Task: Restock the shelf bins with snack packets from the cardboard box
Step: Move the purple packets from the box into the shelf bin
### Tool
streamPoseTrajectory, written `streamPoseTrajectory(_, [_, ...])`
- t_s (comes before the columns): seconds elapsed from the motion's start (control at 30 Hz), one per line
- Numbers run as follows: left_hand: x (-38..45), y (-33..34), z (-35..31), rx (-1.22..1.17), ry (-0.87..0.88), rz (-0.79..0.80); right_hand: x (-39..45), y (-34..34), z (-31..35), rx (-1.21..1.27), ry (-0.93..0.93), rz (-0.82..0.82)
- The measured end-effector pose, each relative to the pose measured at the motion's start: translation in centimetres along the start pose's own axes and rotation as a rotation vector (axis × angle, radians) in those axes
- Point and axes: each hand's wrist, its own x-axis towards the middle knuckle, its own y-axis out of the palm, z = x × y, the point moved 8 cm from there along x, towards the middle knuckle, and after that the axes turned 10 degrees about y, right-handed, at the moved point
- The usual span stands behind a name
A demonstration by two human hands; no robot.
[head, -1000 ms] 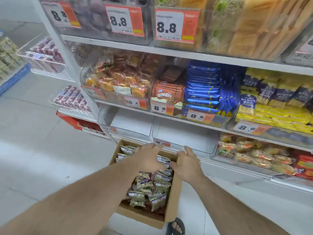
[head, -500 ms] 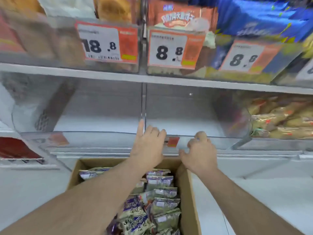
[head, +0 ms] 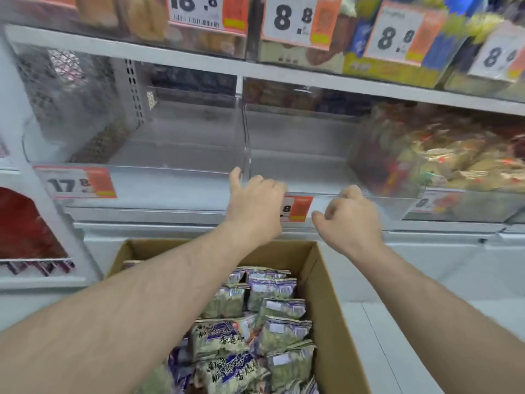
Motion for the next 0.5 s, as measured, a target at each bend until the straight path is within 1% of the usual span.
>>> streamPoseTrajectory(0.1, [-1.1, -0.2, -0.7, 0.005, 0.021, 0.008, -1.3, -0.3, -0.2, -0.04, -0.036, -0.004])
streamPoseTrajectory(0.2, [-1.4, -0.4, -0.7, -0.026, 0.01, 0.009, -1.6, -0.8, -0.3, -0.049, -0.021, 0.01])
streamPoseTrajectory(0.33, [-2.4, -0.7, -0.8, -0.05, -0.001, 0.029, -2.6, -1.1, 0.2, -0.029, -0.018, 0.123])
streamPoseTrajectory(0.5, [-2.8, -1.3, -0.7, -0.07, 0.009, 0.151, -3.3, -2.0, 0.6, -0.02, -0.048, 0.235])
